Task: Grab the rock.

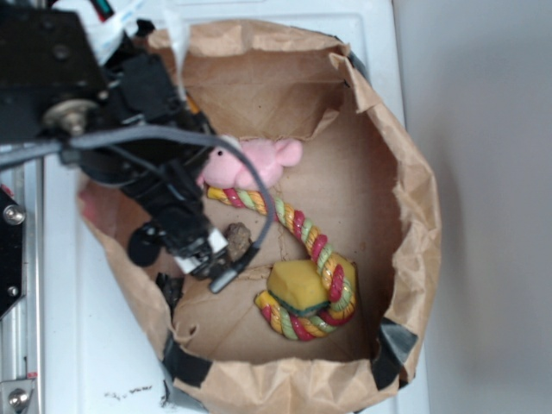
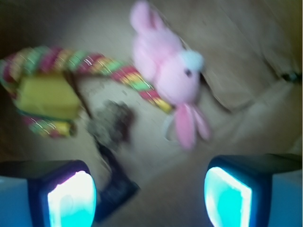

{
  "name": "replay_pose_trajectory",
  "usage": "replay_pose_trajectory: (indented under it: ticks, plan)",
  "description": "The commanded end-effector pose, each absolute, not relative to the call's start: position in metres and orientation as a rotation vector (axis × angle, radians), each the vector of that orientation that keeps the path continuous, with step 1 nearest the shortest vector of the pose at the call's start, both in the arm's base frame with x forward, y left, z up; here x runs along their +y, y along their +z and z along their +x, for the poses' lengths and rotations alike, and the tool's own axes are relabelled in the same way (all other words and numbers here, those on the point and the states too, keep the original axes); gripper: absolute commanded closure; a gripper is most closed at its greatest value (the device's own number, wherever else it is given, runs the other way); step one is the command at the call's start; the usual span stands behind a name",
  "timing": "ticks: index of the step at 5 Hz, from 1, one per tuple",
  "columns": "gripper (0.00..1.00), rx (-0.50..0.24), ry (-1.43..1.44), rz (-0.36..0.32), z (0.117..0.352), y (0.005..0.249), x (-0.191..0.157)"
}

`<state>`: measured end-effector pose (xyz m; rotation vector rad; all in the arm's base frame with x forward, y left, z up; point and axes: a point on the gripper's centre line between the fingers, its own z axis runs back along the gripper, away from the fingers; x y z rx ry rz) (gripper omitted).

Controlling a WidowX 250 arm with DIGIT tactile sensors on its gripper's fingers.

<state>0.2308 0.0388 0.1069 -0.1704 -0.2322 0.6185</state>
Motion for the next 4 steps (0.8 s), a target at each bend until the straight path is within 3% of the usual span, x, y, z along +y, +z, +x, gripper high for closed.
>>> replay_pose_trajectory:
  ticks: [1, 4]
  plan:
    - [0.0, -0.288, 0.626, -0.166, 0.237, 0.105, 0.035]
    - [0.0, -0.258, 0.578, -0.177, 0.241, 0.07, -0.013]
